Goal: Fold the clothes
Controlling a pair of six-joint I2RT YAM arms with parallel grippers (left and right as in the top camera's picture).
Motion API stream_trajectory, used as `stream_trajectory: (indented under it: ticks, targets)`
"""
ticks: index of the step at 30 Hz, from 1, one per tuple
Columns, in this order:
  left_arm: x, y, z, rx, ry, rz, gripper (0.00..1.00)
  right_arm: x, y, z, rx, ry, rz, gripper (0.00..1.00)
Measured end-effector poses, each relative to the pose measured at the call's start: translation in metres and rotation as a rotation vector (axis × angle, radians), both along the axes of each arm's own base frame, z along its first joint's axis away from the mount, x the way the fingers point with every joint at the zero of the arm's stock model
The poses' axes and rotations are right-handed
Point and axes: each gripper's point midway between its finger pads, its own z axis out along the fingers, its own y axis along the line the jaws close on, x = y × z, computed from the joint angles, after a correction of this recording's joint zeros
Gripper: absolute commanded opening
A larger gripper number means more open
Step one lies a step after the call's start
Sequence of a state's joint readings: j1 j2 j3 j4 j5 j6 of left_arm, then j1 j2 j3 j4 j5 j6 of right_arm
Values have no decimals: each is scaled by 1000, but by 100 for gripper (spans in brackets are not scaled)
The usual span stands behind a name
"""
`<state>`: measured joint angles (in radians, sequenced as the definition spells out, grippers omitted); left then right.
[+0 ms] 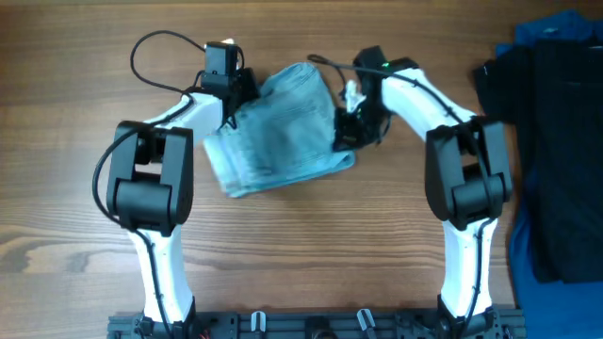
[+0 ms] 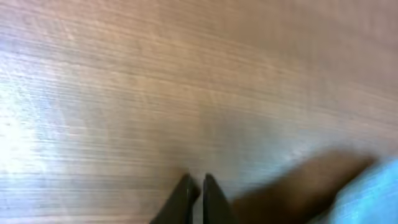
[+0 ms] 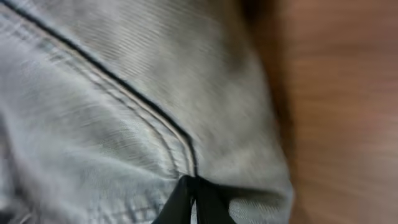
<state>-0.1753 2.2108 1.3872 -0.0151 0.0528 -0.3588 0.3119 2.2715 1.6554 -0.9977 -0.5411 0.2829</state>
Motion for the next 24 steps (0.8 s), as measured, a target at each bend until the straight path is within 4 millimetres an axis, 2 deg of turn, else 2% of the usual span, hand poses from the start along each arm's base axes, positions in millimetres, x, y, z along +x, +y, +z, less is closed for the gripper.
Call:
stream_trajectory:
  ticks: [2, 3, 4, 5, 6, 7, 9, 10, 12, 13, 14, 16, 17, 18, 20, 23, 24]
  targets:
    - [12, 15, 1, 6, -39, 23, 7, -9, 28, 0, 82, 25, 15, 4]
    - [15, 30, 2, 11, -28, 46, 6, -11, 46, 1, 127, 14, 33, 5]
    - [16, 51, 4, 18, 2, 82, 8, -8, 54, 2, 152, -8, 38, 5]
    - [17, 60, 5, 22, 13, 98, 21, -4, 59, 3, 169, -31, 43, 5]
    - [14, 83, 12, 27, 69, 134, 23, 2, 63, 4, 181, -64, 48, 5]
    - [15, 95, 25, 27, 80, 156, 23, 4, 61, 5, 172, -79, 52, 6]
    - [5, 118, 83, 27, 77, 198, 25, 15, 55, 14, 128, -166, 71, 15]
    - [-7, 125, 117, 22, 71, 219, 28, 28, 51, 29, 99, -258, 80, 20]
    - [-61, 124, 178, -10, 142, 244, 33, 53, 45, 51, 44, -408, 72, 21]
    - [-79, 119, 178, -22, 208, 239, 36, 60, 41, 53, 14, -441, 66, 21]
    - [-102, 113, 162, -27, 322, 232, 38, 65, 37, 52, -15, -463, 61, 22]
    - [-131, 104, 118, -28, 515, 215, 43, 72, 32, 51, -53, -500, 58, 27]
    - [-144, 101, 96, -27, 603, 209, 50, 77, 30, 52, -67, -531, 73, 31]
    - [-157, 99, 73, -25, 690, 206, 52, 79, 30, 52, -72, -544, 78, 33]
    - [-167, 98, 53, -22, 722, 185, 56, 86, 27, 53, -89, -585, 93, 39]
    - [-159, 98, 36, -20, 669, 161, 68, 96, 24, 56, -107, -641, 117, 45]
    - [-161, 98, 29, -18, 664, 156, 69, 98, 24, 56, -112, -652, 122, 45]
